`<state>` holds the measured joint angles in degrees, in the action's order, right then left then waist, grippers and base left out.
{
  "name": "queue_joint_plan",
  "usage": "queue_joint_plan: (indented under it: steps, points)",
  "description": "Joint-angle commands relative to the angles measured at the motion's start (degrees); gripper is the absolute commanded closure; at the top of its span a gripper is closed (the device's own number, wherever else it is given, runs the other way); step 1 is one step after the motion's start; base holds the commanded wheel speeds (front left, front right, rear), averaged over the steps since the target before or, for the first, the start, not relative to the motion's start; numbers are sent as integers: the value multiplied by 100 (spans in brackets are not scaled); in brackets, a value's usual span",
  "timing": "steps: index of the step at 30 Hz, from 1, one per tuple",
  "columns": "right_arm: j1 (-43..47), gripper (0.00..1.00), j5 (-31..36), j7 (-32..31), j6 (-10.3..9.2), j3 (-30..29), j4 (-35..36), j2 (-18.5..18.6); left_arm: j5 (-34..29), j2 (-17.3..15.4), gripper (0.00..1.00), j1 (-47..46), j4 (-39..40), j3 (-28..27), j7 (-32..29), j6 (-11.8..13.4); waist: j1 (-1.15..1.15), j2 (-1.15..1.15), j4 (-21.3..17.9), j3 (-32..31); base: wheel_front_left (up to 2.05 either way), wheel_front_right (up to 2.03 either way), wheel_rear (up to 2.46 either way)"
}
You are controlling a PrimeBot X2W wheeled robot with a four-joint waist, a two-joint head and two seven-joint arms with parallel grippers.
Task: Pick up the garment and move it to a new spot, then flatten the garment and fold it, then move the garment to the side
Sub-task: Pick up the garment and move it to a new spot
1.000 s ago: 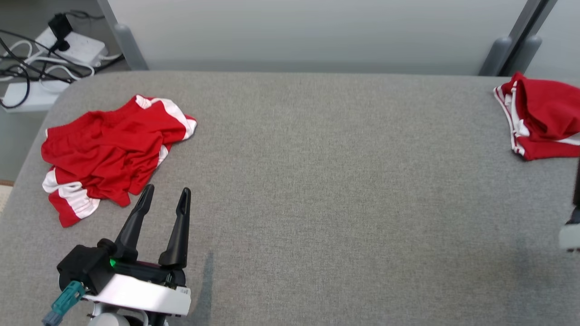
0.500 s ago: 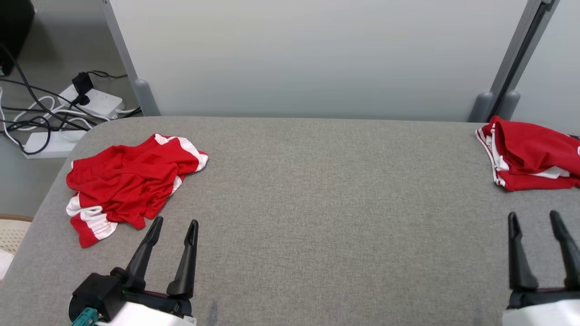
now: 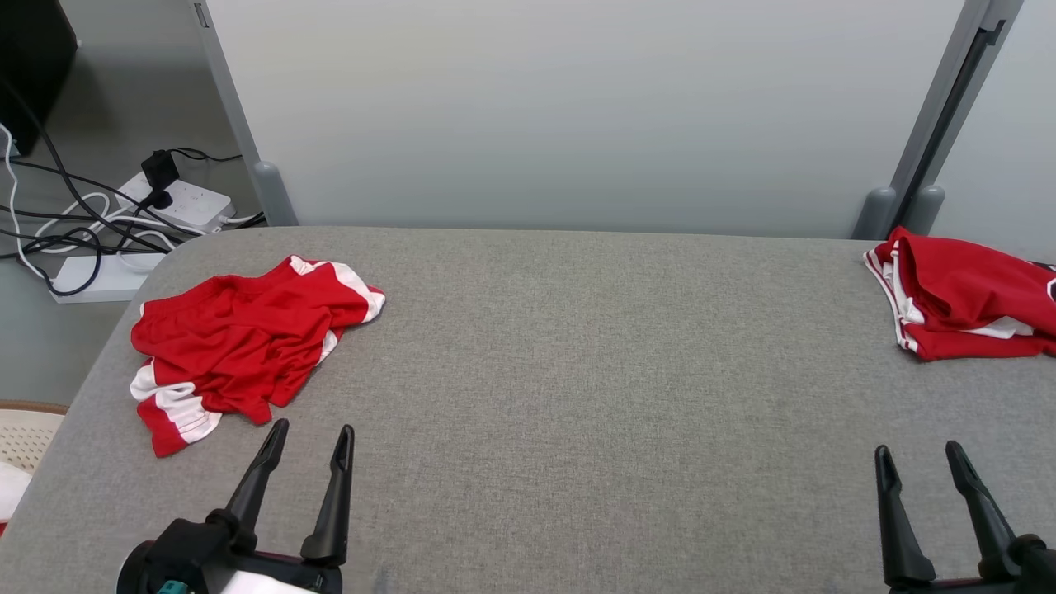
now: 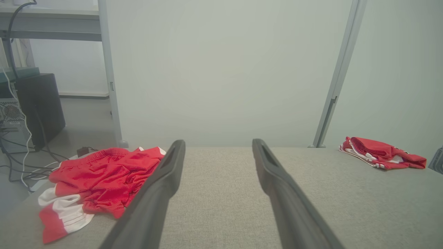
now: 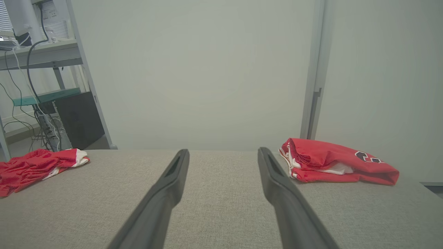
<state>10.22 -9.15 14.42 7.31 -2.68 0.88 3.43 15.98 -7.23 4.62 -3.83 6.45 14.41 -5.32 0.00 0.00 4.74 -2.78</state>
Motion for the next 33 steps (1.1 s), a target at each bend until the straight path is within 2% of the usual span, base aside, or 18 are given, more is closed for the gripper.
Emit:
queue_joint_plan:
  steps: [1,9,15,33]
  points:
    - [-102,0,-49,58,18,187,119,53,-66,22,0,-145,147,-226,59,-43,0,0,0,8,0,0,0]
    - [-99,0,-51,58,18,343,71,95,-233,162,0,-183,155,-374,59,-110,0,0,25,43,0,0,0]
    - [-119,0,-105,58,18,427,114,160,-270,245,0,-235,230,-466,59,-139,0,0,231,68,0,0,0]
    - [-231,0,-241,58,18,738,352,272,-308,365,0,-260,449,-590,59,-153,0,0,1399,222,0,0,0]
